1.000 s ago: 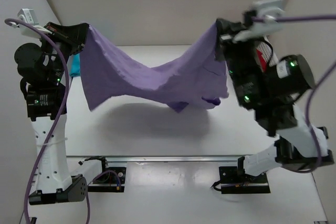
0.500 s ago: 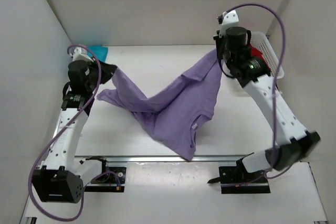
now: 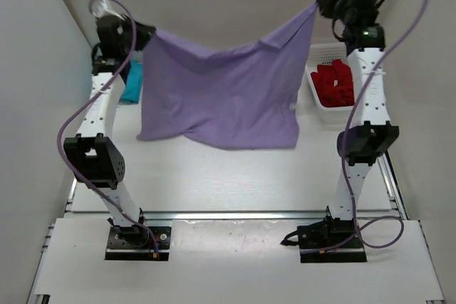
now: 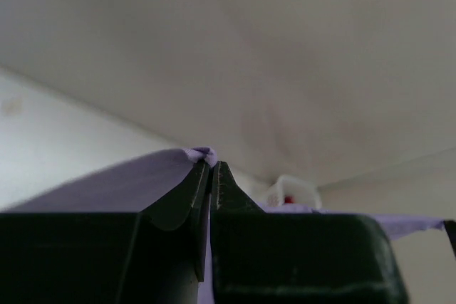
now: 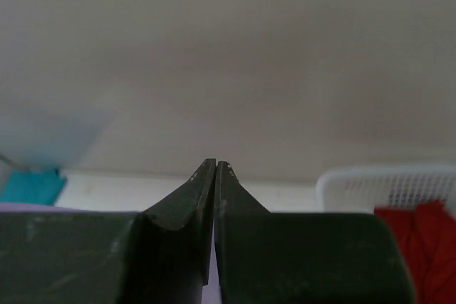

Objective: Fold and stack the t-shirts
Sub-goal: Flatten out the tshirt

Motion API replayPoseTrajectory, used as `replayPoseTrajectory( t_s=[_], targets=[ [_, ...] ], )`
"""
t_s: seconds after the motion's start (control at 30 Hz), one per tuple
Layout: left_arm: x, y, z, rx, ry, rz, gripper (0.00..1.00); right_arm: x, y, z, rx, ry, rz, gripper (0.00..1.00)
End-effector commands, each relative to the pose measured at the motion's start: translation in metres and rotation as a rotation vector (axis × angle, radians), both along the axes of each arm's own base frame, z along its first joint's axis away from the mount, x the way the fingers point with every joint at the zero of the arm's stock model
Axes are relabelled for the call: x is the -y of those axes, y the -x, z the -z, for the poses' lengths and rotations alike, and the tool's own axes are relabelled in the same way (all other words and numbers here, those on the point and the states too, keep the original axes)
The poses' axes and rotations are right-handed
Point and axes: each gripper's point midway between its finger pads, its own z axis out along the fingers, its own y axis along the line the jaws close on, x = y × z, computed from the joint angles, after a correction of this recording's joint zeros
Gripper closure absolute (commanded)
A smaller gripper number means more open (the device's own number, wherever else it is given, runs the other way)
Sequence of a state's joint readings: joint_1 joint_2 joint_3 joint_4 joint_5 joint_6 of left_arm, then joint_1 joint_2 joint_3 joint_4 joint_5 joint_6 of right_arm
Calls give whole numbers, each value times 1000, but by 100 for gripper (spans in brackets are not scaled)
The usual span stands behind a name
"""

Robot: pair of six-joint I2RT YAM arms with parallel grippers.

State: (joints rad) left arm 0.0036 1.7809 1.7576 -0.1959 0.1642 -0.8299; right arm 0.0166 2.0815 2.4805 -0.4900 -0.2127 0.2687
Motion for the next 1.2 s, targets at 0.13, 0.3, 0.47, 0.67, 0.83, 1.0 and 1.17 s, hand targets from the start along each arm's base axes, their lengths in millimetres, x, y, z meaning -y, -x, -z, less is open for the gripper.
replayPoseTrajectory(
  t_s=[0.13, 0.3, 0.47, 0.67, 0.83, 1.0, 1.17],
  targets=[
    [-67, 46, -205, 478, -5, -168, 100, 7, 114, -211, 576, 17, -53, 100],
    [-83, 56, -186, 433, -64, -222, 100, -2, 102, -147, 361, 87, -13, 100],
    [-94, 89, -97, 322, -93, -257, 100, -18, 129, 9, 59, 185, 24, 100],
    [-84, 147, 89, 6, -48, -282, 100, -9, 221, 198, -300, 89, 118, 100],
    [-87, 207, 220, -272, 60, -243, 100, 4, 303, 293, -548, -44, 119, 100],
    [-65, 241, 253, -375, -5, -176, 100, -4, 366, 328, -689, -195, 94, 100],
    [-66, 267, 254, -406, -26, -127, 100, -33, 400, 296, -639, -287, 38, 100]
  ],
)
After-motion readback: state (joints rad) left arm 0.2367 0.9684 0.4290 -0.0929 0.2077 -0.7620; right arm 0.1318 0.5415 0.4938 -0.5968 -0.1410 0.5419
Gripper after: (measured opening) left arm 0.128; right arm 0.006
